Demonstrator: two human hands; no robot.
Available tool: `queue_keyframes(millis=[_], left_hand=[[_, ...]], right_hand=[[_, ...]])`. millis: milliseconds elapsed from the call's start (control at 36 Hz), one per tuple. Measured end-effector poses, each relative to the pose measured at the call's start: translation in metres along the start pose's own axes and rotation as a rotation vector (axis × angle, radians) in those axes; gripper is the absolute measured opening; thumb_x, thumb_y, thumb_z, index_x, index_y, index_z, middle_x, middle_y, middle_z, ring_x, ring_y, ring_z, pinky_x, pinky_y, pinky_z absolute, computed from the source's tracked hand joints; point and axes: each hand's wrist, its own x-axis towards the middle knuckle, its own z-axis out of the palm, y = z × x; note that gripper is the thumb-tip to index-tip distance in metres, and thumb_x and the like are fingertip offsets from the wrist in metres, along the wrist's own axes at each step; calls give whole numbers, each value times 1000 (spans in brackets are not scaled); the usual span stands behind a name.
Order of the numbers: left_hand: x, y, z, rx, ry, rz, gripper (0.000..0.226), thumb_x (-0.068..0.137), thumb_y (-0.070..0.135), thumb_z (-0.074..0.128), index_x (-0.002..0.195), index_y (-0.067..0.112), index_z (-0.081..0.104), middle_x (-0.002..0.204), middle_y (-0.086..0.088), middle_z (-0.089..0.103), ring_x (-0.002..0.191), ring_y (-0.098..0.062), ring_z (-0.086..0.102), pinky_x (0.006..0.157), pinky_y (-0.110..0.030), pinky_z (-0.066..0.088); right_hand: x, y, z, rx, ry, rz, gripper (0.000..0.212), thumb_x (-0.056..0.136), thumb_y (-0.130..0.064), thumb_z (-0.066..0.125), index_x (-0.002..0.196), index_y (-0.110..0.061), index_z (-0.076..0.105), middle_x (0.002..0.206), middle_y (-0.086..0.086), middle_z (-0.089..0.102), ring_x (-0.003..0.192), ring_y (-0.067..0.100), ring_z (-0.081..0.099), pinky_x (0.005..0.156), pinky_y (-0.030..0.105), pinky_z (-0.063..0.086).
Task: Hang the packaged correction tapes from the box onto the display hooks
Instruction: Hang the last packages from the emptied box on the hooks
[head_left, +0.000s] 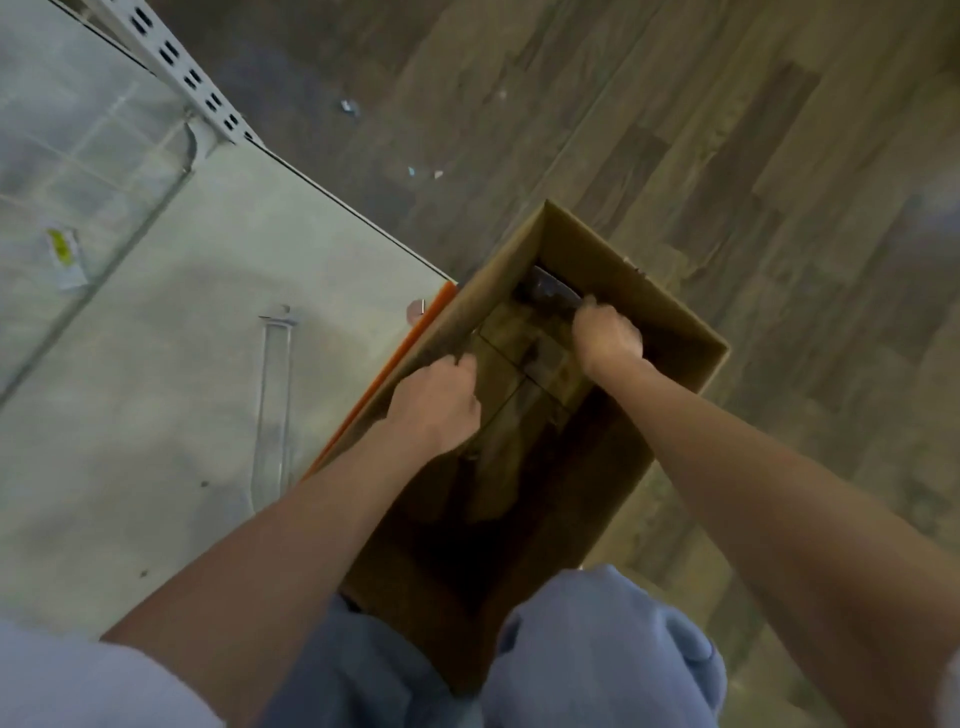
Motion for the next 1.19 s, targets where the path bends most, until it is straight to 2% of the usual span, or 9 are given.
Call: queue_keyframes(millis=[83, 222, 278, 361, 444, 694, 972, 1056, 1194], left_hand=[[11, -5, 11, 4, -10, 5, 40, 95, 16, 47, 135, 12, 43, 116, -7, 58, 100, -23, 61, 84, -31, 52], [9, -5, 8, 0, -32, 2, 32, 94, 16, 49, 126, 13, 48, 113, -7, 59, 99, -23, 61, 80, -29, 50], [-2, 0, 2, -3, -38, -4, 31, 94, 18, 50, 125, 14, 48, 113, -5, 58, 99, -21, 60, 80, -29, 51], [-26, 9, -15, -8, -60, -15, 32, 95, 22, 49, 126, 16, 47, 118, -4, 58, 104, -21, 59, 85, -31, 50], [-58, 23, -38, -12, -88, -28, 35, 97, 22, 47, 131, 14, 45, 122, -5, 56, 109, -22, 58, 90, -33, 48], [-161, 75, -124, -142, -101, -150, 19, 96, 22, 51, 114, 16, 51, 105, -1, 59, 97, -18, 60, 87, -33, 52], [-247, 117, -213, -160, -85, -267, 28, 94, 25, 52, 119, 14, 52, 116, -7, 59, 103, -25, 59, 93, -39, 51], [-266, 124, -231, -171, -67, -269, 27, 94, 24, 52, 118, 11, 53, 114, -9, 59, 103, -27, 58, 91, -37, 50], [-298, 126, -252, -164, -41, -270, 20, 96, 23, 49, 113, 13, 54, 111, -9, 58, 92, -20, 53, 78, -29, 44]], right_hand=[[15, -2, 10, -37, 4, 11, 41, 97, 0, 41, 138, -4, 34, 125, 19, 54, 110, 36, 58, 78, 39, 48], [3, -3, 17, -108, -38, -62, 37, 95, 0, 46, 132, -6, 45, 116, 16, 60, 104, 33, 61, 72, 36, 47], [-14, -3, 15, -97, -64, -90, 31, 94, 0, 47, 124, -7, 51, 110, 13, 62, 98, 30, 62, 68, 34, 45], [-42, -2, 4, -40, -74, -84, 28, 95, -3, 48, 122, -9, 53, 111, 12, 62, 100, 31, 62, 73, 37, 47], [-80, -1, -16, -15, -96, -89, 29, 97, -5, 42, 124, -9, 52, 114, 13, 62, 104, 32, 61, 75, 37, 46], [-197, -3, -116, -47, -171, -183, 32, 95, -1, 43, 125, -7, 46, 115, 15, 62, 104, 35, 61, 70, 36, 41], [-288, -14, -216, -5, -176, -288, 20, 101, -12, 41, 119, -10, 48, 109, 14, 62, 96, 31, 61, 66, 32, 40], [-306, -20, -236, 26, -161, -327, 19, 101, -13, 42, 119, -9, 49, 109, 13, 62, 95, 31, 61, 66, 30, 38], [-338, -35, -263, 70, -94, -376, 19, 102, -16, 42, 116, -8, 52, 107, 11, 63, 93, 29, 60, 66, 29, 35]])
